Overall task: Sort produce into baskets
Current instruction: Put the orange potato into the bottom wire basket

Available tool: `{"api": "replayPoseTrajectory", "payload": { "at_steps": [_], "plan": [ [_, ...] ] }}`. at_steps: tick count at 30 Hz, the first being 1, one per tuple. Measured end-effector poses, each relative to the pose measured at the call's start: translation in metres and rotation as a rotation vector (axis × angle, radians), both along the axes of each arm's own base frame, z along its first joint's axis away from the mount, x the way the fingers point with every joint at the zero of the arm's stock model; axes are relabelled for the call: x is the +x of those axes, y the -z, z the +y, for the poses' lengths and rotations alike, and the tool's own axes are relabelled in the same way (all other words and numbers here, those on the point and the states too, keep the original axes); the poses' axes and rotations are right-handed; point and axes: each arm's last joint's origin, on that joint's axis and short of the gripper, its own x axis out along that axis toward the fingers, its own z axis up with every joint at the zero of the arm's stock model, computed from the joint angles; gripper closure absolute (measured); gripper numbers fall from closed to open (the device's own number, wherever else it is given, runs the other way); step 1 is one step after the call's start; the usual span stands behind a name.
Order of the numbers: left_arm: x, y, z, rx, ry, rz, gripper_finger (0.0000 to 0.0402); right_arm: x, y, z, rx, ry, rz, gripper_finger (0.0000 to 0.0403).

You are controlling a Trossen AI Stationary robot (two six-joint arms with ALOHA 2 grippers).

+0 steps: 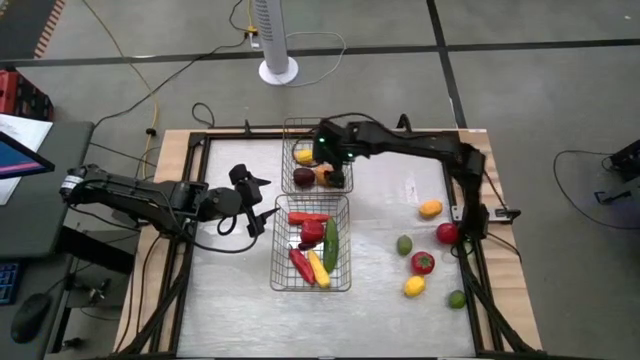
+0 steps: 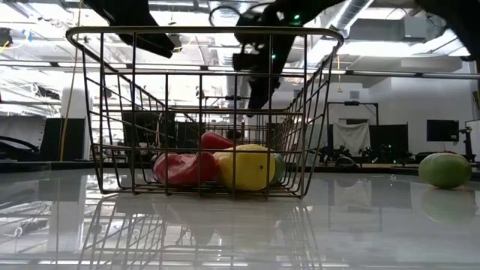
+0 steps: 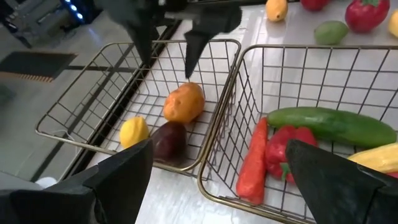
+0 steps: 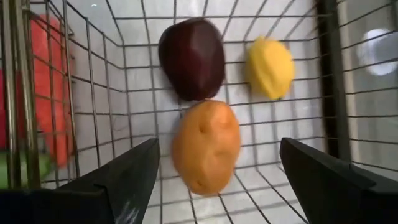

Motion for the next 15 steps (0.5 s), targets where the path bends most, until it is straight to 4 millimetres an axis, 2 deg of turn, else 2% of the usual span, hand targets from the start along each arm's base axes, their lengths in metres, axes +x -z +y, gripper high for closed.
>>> {"api": "replayPoseTrajectory", "payload": {
  "at_steps": [4, 9, 15],
  "plan": [
    [0.000, 0.000, 0.000, 0.008, 0.005, 0.006, 0.0050, 0.013, 0.007, -0.011, 0.056, 0.005, 0.002, 0.0045],
    [-0.002, 0.002, 0.000, 0.005, 0.001, 0.031, 0.0050, 0.025, 0.026, -0.014, 0.064, -0.013, 0.040, 0.0045],
    [-0.003, 0.003, 0.000, -0.005, -0.007, 0.040, 0.0050, 0.029, 0.046, -0.018, 0.085, -0.009, 0.089, 0.0045]
  ]
}}
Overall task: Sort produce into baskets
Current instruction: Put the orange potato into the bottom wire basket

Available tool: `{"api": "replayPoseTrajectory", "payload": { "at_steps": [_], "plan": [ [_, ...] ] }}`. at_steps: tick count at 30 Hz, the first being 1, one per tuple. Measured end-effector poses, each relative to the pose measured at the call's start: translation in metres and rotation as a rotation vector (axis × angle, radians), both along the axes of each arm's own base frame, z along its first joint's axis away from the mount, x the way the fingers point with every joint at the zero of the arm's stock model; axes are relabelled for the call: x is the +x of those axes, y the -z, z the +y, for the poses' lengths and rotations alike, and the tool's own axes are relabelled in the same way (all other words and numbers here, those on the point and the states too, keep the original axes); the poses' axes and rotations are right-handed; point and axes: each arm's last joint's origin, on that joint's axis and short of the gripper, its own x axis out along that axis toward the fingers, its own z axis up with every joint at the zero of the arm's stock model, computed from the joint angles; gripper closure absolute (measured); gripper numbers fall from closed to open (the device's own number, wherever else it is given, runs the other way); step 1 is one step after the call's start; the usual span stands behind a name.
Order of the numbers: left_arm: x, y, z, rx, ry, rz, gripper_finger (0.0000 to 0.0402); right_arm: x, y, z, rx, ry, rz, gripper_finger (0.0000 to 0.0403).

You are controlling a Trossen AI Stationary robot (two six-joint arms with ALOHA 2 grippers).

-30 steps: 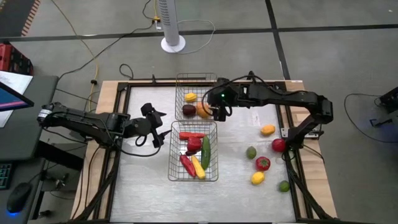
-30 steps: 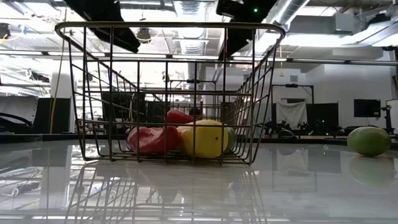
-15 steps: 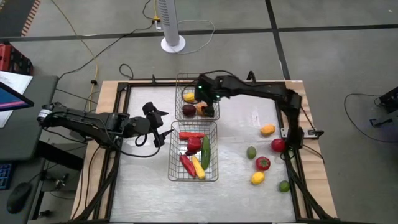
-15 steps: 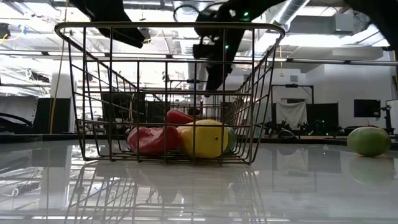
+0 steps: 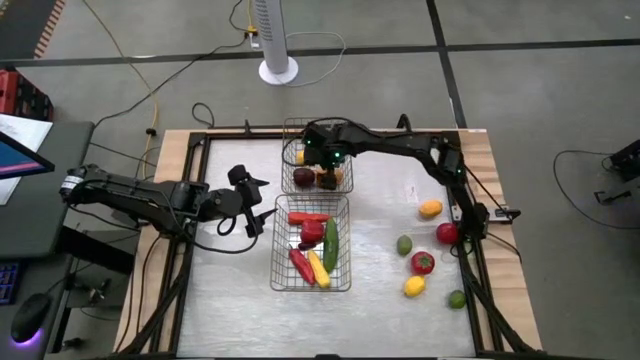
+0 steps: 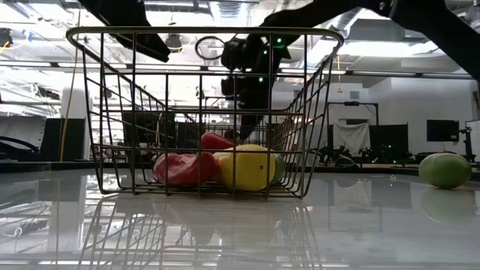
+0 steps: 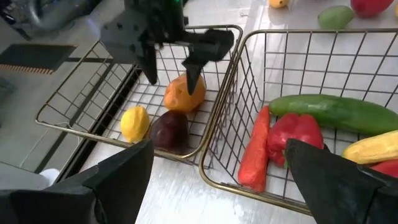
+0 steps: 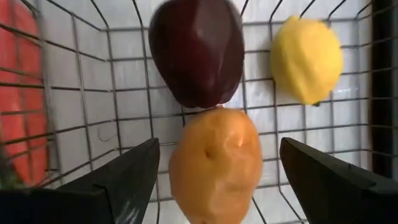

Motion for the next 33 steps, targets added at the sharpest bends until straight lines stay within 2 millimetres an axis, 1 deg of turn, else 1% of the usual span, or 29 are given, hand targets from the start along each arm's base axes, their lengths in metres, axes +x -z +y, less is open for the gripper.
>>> {"api": "replayPoseTrajectory", "payload": {
  "at_steps": [5, 8, 11, 13, 16, 21, 26, 30, 33],
  "plan": [
    [0.000, 0.000, 0.000, -0.001, 0.000, 0.002, 0.0050, 0.003, 0.017, -0.003, 0.018, 0.001, 0.037, 0.0045],
    [-0.001, 0.001, 0.000, -0.003, 0.000, 0.010, 0.0050, 0.003, 0.030, -0.003, 0.035, 0.000, 0.090, 0.0045],
    [-0.001, 0.002, 0.000, -0.006, -0.001, 0.023, 0.0050, 0.003, 0.039, -0.003, 0.046, -0.004, 0.124, 0.0046],
    [-0.002, 0.002, 0.000, -0.006, -0.001, 0.027, 0.0050, 0.003, 0.044, -0.003, 0.050, -0.004, 0.141, 0.0051],
    [-0.002, 0.002, 0.000, -0.006, -0.002, 0.026, 0.0050, 0.004, 0.051, -0.004, 0.055, -0.015, 0.160, 0.0070],
    [-0.002, 0.002, 0.000, -0.006, -0.002, 0.025, 0.0050, 0.005, 0.051, -0.003, 0.045, -0.032, 0.156, 0.0107],
    [-0.002, -0.001, 0.001, 0.032, -0.026, 0.021, 0.0050, 0.006, 0.047, -0.004, 0.021, -0.036, 0.143, 0.0112],
    [-0.001, -0.015, 0.002, 0.052, -0.060, -0.028, 0.0050, 0.007, 0.037, -0.003, 0.014, -0.038, 0.138, 0.0112],
    [-0.002, -0.018, 0.000, 0.049, -0.048, -0.042, 0.0050, 0.009, 0.020, -0.002, 0.015, -0.043, 0.139, 0.0110]
  ]
}}
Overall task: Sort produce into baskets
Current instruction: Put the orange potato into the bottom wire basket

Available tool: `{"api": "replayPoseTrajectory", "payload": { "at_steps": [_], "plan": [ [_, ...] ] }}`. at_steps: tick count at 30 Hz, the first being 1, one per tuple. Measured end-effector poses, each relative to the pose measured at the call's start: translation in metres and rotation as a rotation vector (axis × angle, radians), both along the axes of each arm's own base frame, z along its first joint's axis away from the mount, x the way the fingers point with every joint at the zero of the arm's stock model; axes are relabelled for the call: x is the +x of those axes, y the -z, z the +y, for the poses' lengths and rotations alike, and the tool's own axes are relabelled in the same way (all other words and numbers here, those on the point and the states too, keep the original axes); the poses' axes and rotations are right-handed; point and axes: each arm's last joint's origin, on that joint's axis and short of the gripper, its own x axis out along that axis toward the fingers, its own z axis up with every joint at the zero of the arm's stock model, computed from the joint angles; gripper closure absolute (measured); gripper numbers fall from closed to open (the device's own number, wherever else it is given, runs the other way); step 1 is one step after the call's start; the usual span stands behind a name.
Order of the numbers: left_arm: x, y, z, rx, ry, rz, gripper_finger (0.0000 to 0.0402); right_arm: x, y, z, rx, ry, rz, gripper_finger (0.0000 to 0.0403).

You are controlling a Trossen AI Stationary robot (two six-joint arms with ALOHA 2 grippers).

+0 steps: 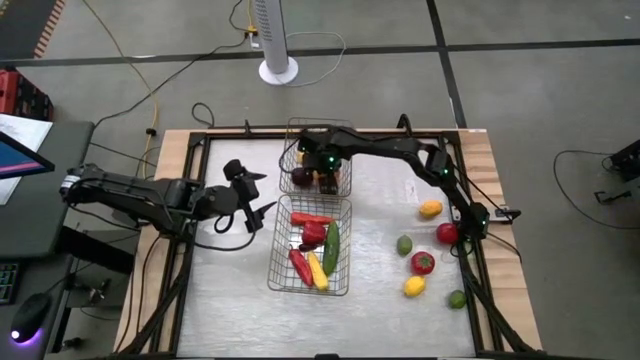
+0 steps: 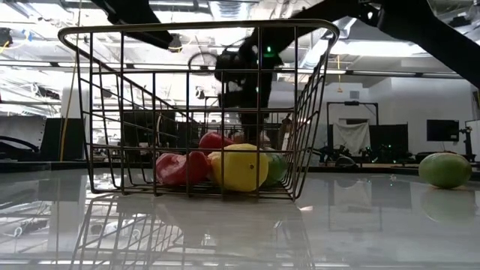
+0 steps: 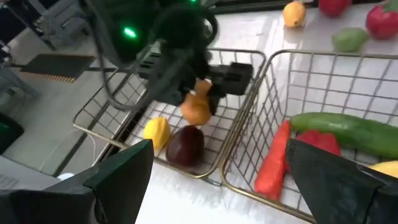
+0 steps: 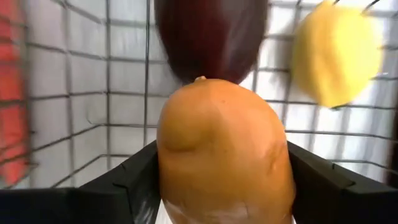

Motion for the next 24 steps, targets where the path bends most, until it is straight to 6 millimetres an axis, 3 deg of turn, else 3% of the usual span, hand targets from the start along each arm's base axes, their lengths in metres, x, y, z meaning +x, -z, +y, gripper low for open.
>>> {"api": "replayPoseTrajectory", "payload": {
  "at_steps": [6, 11, 16, 24],
  "plan": [
    [-0.001, 0.002, -0.002, 0.041, -0.001, 0.026, 0.0050, 0.000, -0.038, 0.005, 0.005, -0.008, -0.005, 0.0108],
    [0.003, 0.021, -0.001, 0.103, 0.041, 0.019, 0.0050, -0.001, -0.073, 0.023, 0.055, -0.020, -0.021, 0.0107],
    [0.008, 0.029, 0.001, 0.105, 0.126, -0.018, 0.0050, -0.009, -0.105, 0.056, 0.160, -0.076, -0.073, 0.0107],
    [-0.018, 0.008, -0.002, 0.054, 0.133, -0.142, 0.0050, -0.021, -0.145, 0.122, 0.246, -0.200, -0.157, 0.0106]
  ]
}}
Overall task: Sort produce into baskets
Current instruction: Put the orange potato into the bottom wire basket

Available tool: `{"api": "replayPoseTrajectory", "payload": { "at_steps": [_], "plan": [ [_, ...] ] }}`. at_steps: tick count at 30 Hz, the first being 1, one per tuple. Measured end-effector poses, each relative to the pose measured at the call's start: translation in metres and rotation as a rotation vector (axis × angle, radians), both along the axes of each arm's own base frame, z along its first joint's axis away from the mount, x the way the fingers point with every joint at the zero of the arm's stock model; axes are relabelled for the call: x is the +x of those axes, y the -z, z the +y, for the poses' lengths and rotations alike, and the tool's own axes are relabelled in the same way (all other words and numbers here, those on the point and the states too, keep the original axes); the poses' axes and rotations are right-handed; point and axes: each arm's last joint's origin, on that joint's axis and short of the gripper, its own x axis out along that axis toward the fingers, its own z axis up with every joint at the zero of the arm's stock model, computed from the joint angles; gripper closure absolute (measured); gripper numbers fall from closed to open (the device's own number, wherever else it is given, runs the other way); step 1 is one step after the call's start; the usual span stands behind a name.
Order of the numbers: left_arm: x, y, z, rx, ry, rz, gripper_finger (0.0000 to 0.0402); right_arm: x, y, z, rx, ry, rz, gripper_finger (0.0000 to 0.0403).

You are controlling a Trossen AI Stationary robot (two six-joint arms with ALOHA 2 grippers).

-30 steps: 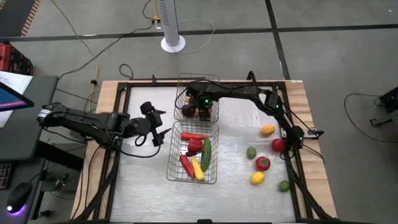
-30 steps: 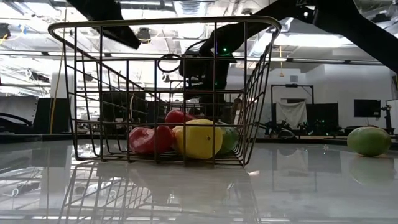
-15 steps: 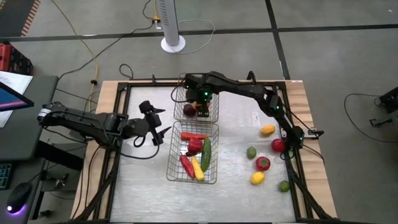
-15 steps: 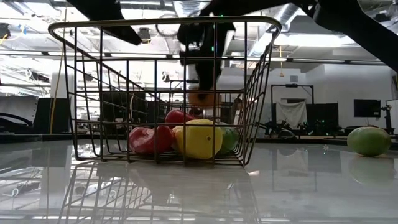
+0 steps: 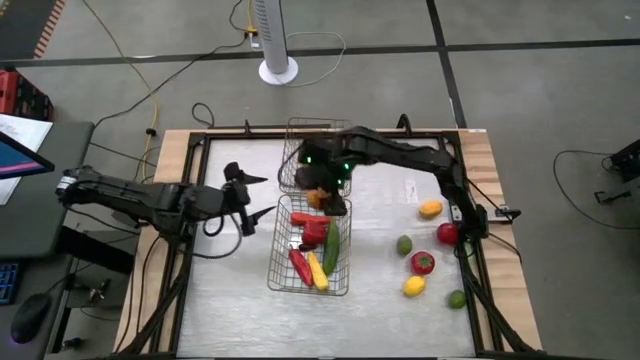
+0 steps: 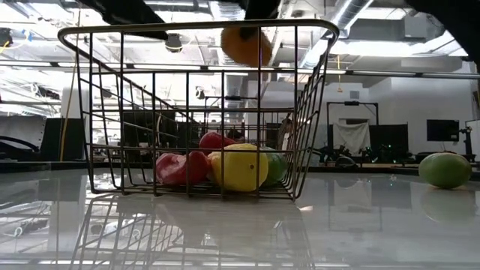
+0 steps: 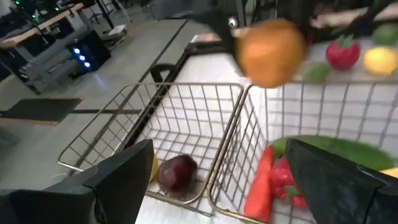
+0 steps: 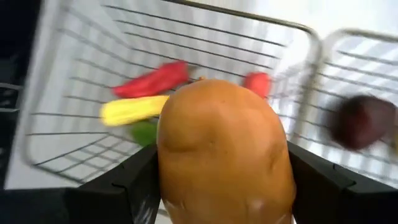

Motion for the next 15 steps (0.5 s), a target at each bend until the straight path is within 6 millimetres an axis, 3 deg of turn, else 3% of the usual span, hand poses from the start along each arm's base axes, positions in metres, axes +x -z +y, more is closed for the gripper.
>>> {"api": "replayPoseTrajectory", "payload": {
  "at_steps": [4, 7, 15],
  "plan": [
    [-0.017, -0.009, -0.002, -0.066, 0.005, -0.064, 0.0050, 0.002, 0.000, 0.034, 0.010, -0.068, 0.004, 0.0106],
    [-0.026, -0.012, -0.004, -0.107, 0.011, -0.095, 0.0050, 0.004, 0.015, 0.054, 0.016, -0.098, 0.047, 0.0106],
    [-0.026, -0.012, -0.006, -0.122, 0.018, -0.095, 0.0050, 0.008, 0.055, 0.068, 0.041, -0.050, 0.153, 0.0061]
  ]
}}
